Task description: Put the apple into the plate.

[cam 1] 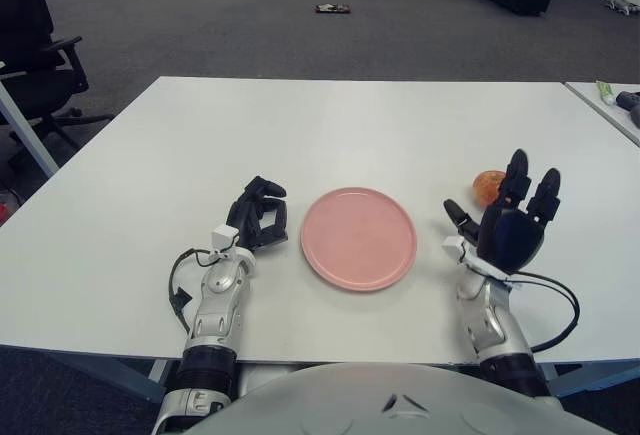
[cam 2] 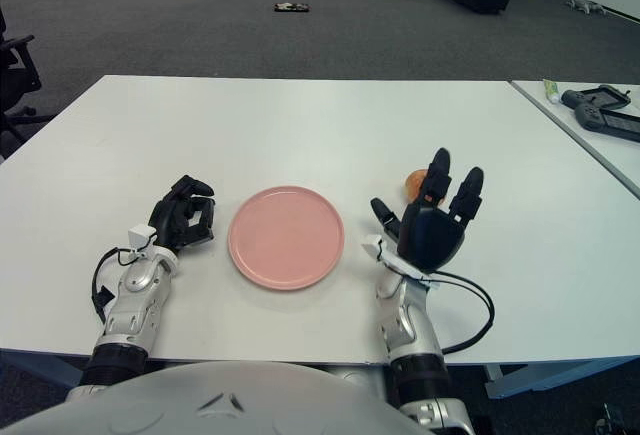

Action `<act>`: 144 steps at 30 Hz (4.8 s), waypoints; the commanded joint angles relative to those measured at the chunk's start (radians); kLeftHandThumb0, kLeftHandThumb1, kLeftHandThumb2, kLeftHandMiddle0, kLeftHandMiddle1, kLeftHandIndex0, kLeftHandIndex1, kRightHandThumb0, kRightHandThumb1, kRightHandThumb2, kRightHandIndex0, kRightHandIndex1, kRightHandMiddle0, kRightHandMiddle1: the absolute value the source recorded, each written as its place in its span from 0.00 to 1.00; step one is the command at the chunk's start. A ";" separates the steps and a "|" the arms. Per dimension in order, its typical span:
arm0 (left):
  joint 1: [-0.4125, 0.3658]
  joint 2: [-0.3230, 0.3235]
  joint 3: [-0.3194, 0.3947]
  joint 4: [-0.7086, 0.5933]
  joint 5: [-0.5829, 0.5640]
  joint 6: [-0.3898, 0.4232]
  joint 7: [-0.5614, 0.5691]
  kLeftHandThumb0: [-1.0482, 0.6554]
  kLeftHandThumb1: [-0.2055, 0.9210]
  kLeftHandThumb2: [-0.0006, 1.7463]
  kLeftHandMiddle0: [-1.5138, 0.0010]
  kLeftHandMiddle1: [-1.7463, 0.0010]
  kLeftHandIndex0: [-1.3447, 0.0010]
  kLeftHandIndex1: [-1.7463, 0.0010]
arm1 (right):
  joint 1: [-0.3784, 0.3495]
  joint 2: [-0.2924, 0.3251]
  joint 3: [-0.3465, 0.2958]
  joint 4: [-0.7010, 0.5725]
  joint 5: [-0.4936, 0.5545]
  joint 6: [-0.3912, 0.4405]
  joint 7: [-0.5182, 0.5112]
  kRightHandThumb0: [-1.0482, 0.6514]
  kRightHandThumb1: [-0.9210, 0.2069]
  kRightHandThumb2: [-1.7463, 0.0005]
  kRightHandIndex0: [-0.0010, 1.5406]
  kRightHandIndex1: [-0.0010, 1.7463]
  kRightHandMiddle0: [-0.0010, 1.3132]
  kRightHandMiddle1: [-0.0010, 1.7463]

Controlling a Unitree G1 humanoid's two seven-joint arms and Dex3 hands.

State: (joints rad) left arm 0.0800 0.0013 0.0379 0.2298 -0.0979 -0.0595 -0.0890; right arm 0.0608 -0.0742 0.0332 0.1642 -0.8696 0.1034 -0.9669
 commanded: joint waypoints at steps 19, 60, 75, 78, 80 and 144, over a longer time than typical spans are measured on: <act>0.027 0.003 -0.001 0.004 0.010 0.056 0.007 0.35 0.52 0.71 0.13 0.00 0.58 0.00 | -0.244 -0.055 -0.124 0.242 0.250 -0.004 0.033 0.13 0.41 0.60 0.00 0.00 0.00 0.00; 0.033 -0.002 -0.002 -0.003 0.022 0.060 0.031 0.35 0.53 0.71 0.13 0.00 0.59 0.00 | -0.625 -0.213 0.093 0.736 0.329 0.176 0.435 0.23 0.42 0.47 0.00 0.00 0.00 0.20; 0.033 -0.005 0.003 0.018 0.012 0.018 0.022 0.35 0.52 0.72 0.15 0.00 0.58 0.00 | -0.746 -0.243 0.176 1.003 0.352 0.190 0.640 0.28 0.33 0.45 0.04 0.07 0.00 0.29; 0.033 -0.002 0.002 0.023 0.014 0.010 0.020 0.35 0.52 0.72 0.15 0.00 0.58 0.00 | -0.759 -0.246 0.181 1.048 0.357 0.189 0.663 0.28 0.30 0.46 0.01 0.13 0.00 0.27; 0.034 0.000 0.001 0.026 0.017 0.004 0.021 0.35 0.52 0.72 0.16 0.00 0.58 0.00 | -0.765 -0.251 0.186 1.080 0.359 0.194 0.689 0.28 0.28 0.46 0.01 0.16 0.00 0.24; 0.033 0.023 0.026 0.012 -0.025 0.008 -0.021 0.35 0.54 0.70 0.19 0.00 0.59 0.00 | -0.517 -0.208 0.007 0.939 0.523 0.461 0.555 0.21 0.32 0.53 0.00 0.15 0.00 0.16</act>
State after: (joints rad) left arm 0.0964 0.0199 0.0558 0.2176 -0.1162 -0.0750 -0.1021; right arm -0.5893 -0.3442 0.0585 1.0479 -0.4028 0.4853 -0.4431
